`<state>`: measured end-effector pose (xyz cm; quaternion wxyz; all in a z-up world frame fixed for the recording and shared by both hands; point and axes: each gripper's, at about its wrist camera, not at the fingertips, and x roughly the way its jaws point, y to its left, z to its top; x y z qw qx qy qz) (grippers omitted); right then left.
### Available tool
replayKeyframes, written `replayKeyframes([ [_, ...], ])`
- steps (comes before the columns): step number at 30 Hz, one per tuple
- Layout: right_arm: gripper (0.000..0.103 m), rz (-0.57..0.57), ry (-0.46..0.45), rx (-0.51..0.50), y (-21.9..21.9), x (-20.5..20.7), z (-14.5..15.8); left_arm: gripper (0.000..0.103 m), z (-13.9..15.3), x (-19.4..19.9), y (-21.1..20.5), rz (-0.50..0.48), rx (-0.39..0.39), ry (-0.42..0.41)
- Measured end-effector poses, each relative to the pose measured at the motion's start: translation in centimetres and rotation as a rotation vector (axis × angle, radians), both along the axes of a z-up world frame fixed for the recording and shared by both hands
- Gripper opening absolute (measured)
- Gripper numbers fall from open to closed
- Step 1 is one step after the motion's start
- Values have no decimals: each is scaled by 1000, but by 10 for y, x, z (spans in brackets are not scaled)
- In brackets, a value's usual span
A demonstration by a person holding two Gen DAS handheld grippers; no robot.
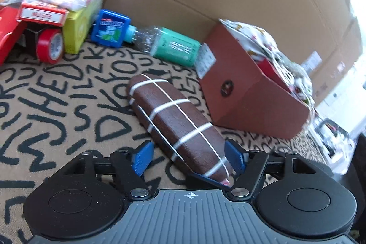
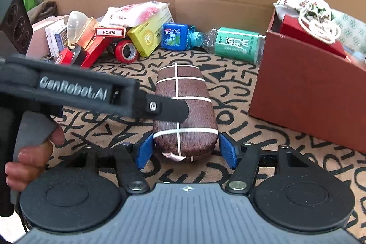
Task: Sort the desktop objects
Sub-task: 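Close both grippers on the brown striped pillow and lift it, then carry the brown striped pillow with both grippers toward the brown box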
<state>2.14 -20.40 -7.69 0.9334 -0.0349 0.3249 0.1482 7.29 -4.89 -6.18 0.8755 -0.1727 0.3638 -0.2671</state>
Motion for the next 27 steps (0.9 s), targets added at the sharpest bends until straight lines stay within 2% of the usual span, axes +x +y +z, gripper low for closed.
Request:
replayKeyframes([
  [3, 73, -4, -14, -3, 0, 1, 1, 86, 3, 5, 2, 33, 0, 7],
  [12, 73, 7, -22, 3, 4, 17, 2, 87, 2, 27, -3, 60, 9, 38],
  [14, 72, 10, -18, 6, 5, 21, 2, 87, -2, 33, -5, 57, 17, 55],
  [22, 67, 28, 18, 27, 11, 35, -6, 86, -4, 39, -12, 20, 55, 26],
  [27, 67, 28, 31, 29, 8, 26, -5, 84, -3, 29, -16, -5, 80, 10],
])
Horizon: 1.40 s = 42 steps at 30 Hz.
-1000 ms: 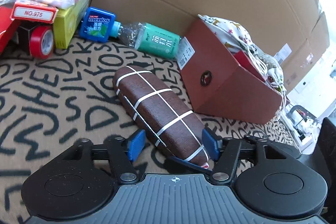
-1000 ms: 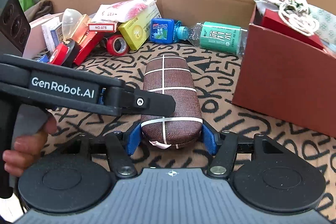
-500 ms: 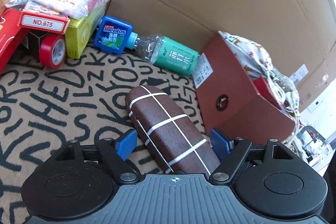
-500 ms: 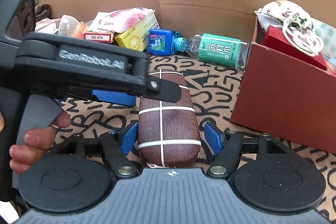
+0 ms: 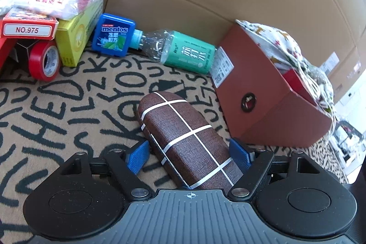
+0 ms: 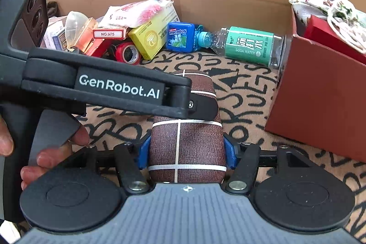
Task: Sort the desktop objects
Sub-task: 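Carry the brown striped pillow with both grippers toward the brown box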
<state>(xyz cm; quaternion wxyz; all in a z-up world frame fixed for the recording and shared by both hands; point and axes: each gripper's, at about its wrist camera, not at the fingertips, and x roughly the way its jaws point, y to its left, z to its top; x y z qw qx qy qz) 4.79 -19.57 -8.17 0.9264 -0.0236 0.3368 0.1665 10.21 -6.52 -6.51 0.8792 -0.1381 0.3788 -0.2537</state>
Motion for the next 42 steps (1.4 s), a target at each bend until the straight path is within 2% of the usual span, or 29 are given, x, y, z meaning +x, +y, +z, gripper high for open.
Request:
replayKeyframes([
  [11, 69, 1, 27, -5, -11, -45, 4, 84, 0, -39, -7, -62, 9, -2],
  [16, 71, -2, 9, -14, -7, -40, 7, 89, 1, -37, -8, -63, 5, 5],
  [22, 74, 2, 11, 0, -7, -33, 4, 89, 1, -33, -5, -63, 6, 7],
  [29, 70, 12, -3, -43, -4, -38, 2, 88, 2, -36, -5, -69, 17, 6],
  [36, 69, 7, -1, -32, -6, -42, 2, 77, 3, -44, -7, -69, 20, -1],
  [42, 69, -5, 2, -19, -8, -54, 3, 75, 5, -57, -11, -67, 21, 0],
])
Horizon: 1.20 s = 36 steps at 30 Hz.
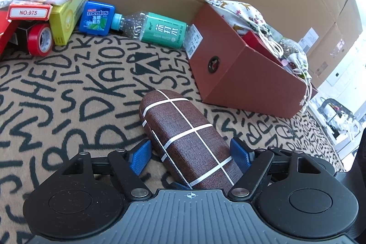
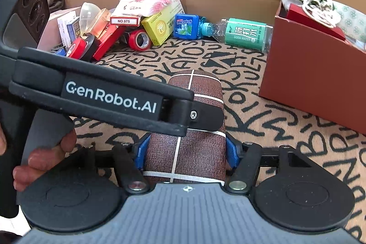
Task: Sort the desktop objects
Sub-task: 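Carry the brown striped pillow with both grippers toward the brown box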
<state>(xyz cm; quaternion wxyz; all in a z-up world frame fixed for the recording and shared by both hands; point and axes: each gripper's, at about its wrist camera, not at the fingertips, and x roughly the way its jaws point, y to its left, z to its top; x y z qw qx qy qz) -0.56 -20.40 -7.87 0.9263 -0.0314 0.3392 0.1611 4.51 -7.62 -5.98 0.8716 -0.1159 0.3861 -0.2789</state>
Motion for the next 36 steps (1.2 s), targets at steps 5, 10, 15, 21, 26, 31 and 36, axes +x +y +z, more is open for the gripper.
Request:
replayKeyframes([
  [5, 69, -14, 0, 8, -1, -15, 1, 74, 0, -15, -3, 2, -1, 6],
  [10, 69, -38, 2, 29, -6, -32, 3, 66, 3, -28, -6, 5, -14, 15],
  [15, 68, -65, 1, 49, -13, -47, 5, 65, 8, -40, -12, -12, -15, 15],
  [21, 68, -93, -35, 66, -20, -63, 15, 65, 22, -55, -25, -32, -11, -27],
  [26, 68, -116, -102, 68, -31, -76, 32, 65, 43, -67, -40, -54, -11, -89],
  [31, 68, -154, -171, 56, -47, -84, 52, 65, 67, -72, -62, -87, -24, -155],
  [36, 68, -190, -236, 40, -68, -85, 74, 65, 92, -69, -88, -119, -45, -219],
])
